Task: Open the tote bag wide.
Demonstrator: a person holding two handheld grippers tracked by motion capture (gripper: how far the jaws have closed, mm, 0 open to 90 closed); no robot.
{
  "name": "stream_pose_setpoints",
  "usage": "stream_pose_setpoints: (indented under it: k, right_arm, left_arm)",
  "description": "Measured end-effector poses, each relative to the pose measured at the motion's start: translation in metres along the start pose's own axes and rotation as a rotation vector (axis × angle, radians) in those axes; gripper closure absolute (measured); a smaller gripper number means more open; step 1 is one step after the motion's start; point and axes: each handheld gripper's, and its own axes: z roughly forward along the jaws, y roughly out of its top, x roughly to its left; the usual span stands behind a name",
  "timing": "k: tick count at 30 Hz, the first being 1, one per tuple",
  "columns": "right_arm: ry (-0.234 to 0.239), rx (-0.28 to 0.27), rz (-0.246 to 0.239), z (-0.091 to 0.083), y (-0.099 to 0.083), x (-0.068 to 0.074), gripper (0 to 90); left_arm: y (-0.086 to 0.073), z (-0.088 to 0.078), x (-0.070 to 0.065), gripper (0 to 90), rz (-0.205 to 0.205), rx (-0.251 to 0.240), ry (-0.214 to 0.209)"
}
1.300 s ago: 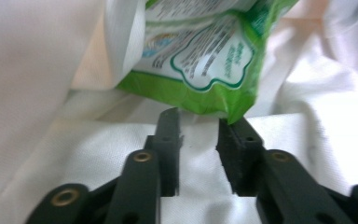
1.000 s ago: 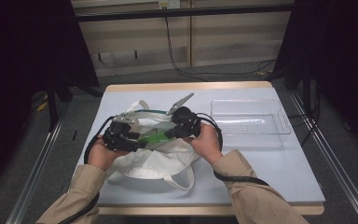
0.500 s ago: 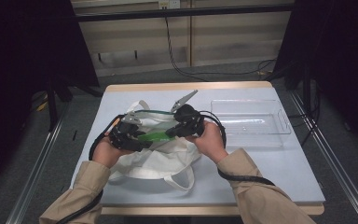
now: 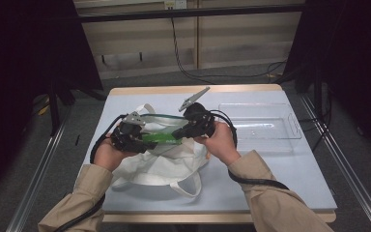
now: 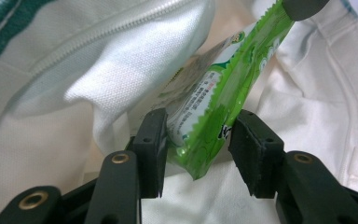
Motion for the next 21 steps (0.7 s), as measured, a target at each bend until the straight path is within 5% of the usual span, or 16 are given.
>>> stream_pose_setpoints:
  k: [4,7,11,21]
  right_arm:
    - [-0.018,0.003,-0.023,0.002,0.0,0.001,89.8]
    - [-0.03,0.02,-0.046,0.007,0.0,0.002,77.9]
    - [-0.062,0.087,-0.104,0.018,0.003,0.007,66.0]
    - [-0.178,0.164,-0.263,0.036,0.01,0.019,57.3]
  left_arm:
    - [0.0,0.001,0.001,57.4,0.008,0.029,0.022]
    - [-0.001,0.005,0.001,58.3,-0.014,0.014,0.009]
    - [0.0,0.006,0.002,58.6,0.003,0.028,0.012]
    - [0.002,0.007,0.001,59.0,0.001,0.024,0.009]
